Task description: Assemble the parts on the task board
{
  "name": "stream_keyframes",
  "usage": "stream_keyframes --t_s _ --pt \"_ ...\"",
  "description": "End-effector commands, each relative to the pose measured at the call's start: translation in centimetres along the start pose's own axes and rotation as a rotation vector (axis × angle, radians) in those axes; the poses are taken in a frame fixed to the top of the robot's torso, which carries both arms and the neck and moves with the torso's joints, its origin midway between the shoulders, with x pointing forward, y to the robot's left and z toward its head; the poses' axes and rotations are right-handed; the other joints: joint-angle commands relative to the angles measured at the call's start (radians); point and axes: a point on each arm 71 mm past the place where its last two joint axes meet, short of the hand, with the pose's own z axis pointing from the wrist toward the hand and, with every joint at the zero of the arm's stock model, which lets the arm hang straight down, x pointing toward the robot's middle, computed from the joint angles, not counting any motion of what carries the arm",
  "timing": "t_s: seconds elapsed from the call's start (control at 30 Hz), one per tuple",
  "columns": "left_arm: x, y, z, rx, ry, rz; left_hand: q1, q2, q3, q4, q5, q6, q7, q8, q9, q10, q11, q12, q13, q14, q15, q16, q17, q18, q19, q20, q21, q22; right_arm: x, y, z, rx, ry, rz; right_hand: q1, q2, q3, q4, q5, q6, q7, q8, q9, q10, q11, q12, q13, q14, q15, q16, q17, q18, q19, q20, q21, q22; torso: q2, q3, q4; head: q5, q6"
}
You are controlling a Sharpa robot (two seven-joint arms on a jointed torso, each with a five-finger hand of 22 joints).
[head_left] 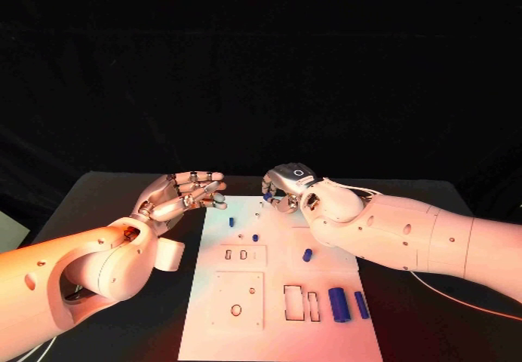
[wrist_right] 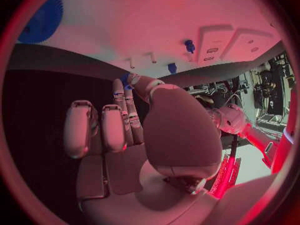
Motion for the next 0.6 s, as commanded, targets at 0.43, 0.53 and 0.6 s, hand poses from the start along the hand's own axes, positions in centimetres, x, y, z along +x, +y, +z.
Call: stream_keyframes --t_s 0.43,0.53,0.6 --pt "0.5 -0.3 0.2 0.011 0.025 -0.013 -0.004 0.005 0.004 -0.002 -0.006 0.002 0.03 0.005 0.001 -0.004 0.0 -0.003 0.002 -0.006 0.001 0.006 0.001 -0.002 -0.008 0.0 0.004 0.001 1.0 0.3 0.6 0.005 0.033 0.005 -0.005 -0.001 0.008 0.0 0.002 -0.006 0.009 0.0 0.004 0.003 0.001 0.001 -0.001 0.038 -0.003 0.004 -0.002 -0.009 0.002 0.003 0.004 -0.001 0.002 0.0005 0.0 0.015 -0.004" --pt "0.5 -0.4 0.2 0.012 0.024 -0.012 -0.004 0.005 0.005 -0.005 -0.006 0.002 0.03 0.005 0.001 -0.004 0.0 -0.003 0.002 -0.008 0.001 0.008 0.002 -0.002 -0.011 0.001 0.007 0.003 1.2 0.3 0.6 0.007 0.039 0.006 -0.006 -0.002 0.008 0.0 0.002 -0.007 0.009 0.0 0.004 0.003 0.001 0.002 -0.001 0.038 -0.002 0.005 -0.002 -0.008 0.001 0.003 0.004 -0.001 0.004 0.0004 -0.0018 0.024 -0.003" --pt "0.5 -0.4 0.2 0.012 0.024 -0.011 -0.004 0.005 0.005 -0.005 -0.006 0.002 0.03 0.005 0.001 -0.004 0.0 -0.003 0.002 -0.008 0.001 0.008 0.002 -0.002 -0.011 0.001 0.007 0.003 1.3 0.3 0.5 0.007 0.043 0.006 -0.008 -0.003 0.008 0.0 0.002 -0.007 0.01 0.0 0.005 0.002 0.002 0.002 -0.001 0.038 -0.002 0.004 -0.003 -0.008 0.0 0.003 0.002 -0.003 0.003 0.0011 -0.0008 0.023 -0.006"
